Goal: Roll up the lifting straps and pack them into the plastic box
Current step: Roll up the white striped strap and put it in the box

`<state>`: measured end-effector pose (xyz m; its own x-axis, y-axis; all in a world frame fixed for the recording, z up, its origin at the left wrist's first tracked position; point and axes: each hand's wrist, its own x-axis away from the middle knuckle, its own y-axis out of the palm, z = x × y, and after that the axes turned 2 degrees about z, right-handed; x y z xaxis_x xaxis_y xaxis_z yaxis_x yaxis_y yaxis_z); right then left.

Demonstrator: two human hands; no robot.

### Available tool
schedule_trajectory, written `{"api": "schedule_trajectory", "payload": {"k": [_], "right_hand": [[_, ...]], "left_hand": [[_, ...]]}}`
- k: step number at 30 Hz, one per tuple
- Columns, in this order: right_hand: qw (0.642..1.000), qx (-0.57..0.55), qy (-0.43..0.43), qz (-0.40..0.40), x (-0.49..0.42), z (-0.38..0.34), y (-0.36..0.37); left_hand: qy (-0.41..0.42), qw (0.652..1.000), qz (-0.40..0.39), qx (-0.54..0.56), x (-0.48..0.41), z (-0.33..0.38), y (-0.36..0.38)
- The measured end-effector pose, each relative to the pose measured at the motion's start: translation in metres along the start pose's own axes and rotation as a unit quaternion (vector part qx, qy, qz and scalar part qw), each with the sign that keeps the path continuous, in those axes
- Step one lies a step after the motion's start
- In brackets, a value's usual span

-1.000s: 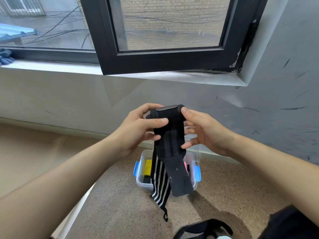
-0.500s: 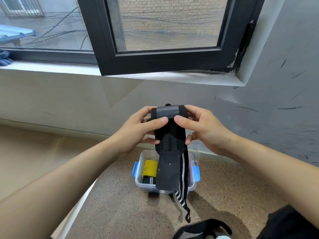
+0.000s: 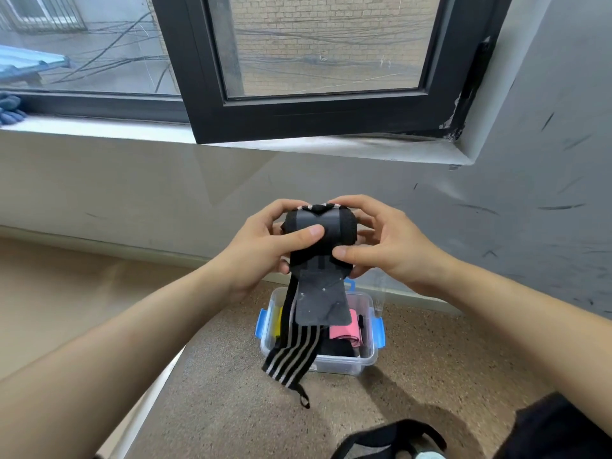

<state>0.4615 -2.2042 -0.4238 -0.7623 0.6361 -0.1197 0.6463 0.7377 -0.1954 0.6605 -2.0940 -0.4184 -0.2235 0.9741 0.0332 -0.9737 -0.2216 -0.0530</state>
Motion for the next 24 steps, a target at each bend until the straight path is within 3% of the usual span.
{"api": "schedule_trajectory", "payload": {"k": [11, 24], "right_hand": [[0.996, -0.028, 0.074, -0.035, 0.0006, -0.0054, -0.0049], [0.996, -0.075, 0.039, -0.018, 0.0024, -0.0086, -0.0038]], "left_hand": [[0.103, 0.994, 0.028, -0.032, 0.0042, 0.0013, 0.0072], [-0.026, 0.997, -0.052, -0.049, 0.0038, 0.0060, 0.0001]]}}
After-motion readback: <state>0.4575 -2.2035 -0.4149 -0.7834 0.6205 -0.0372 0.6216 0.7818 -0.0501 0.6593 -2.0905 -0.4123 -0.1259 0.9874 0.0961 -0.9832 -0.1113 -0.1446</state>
